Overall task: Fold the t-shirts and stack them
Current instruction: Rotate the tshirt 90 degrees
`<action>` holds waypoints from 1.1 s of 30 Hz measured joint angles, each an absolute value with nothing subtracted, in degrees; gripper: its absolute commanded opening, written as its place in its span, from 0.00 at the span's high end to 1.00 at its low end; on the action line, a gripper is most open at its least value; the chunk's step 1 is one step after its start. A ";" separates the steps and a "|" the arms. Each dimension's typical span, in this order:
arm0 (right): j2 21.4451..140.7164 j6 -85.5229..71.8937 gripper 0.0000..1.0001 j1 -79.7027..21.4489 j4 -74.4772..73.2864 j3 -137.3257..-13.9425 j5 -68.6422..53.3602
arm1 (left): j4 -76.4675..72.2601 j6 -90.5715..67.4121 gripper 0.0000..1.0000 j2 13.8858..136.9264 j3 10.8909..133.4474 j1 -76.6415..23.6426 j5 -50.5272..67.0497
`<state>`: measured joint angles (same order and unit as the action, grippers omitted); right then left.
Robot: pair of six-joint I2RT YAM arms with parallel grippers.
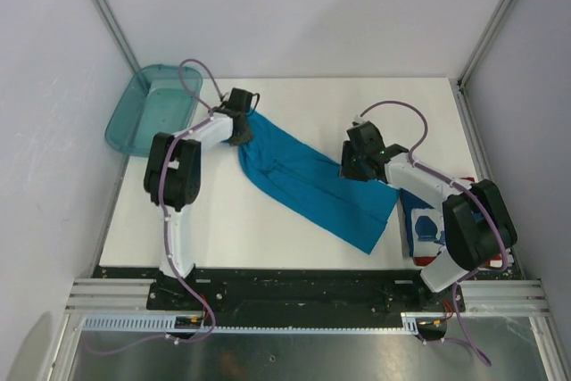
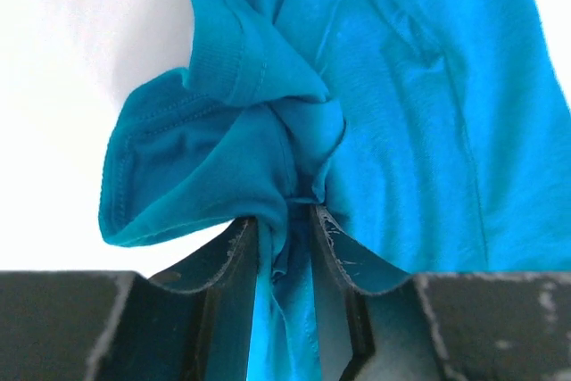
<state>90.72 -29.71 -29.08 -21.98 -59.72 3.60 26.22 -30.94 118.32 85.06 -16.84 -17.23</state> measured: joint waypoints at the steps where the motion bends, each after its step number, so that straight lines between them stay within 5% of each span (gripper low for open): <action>1: 90.35 -29.71 0.61 -28.36 -22.00 -59.33 3.60 | 26.30 -29.78 0.67 119.85 87.37 -16.86 -16.36; 15: 89.36 -29.23 0.61 -22.65 -21.39 -58.70 3.14 | 32.21 -17.43 0.58 147.06 134.15 -16.38 -3.92; 21: 89.36 -28.64 0.61 -22.26 -21.61 -58.61 3.14 | 34.02 -17.52 0.50 147.98 135.15 -13.78 -5.78; 33: 88.88 -28.38 0.60 -24.95 -22.92 -57.49 3.68 | 34.44 -21.23 0.52 147.98 135.15 -6.44 -7.33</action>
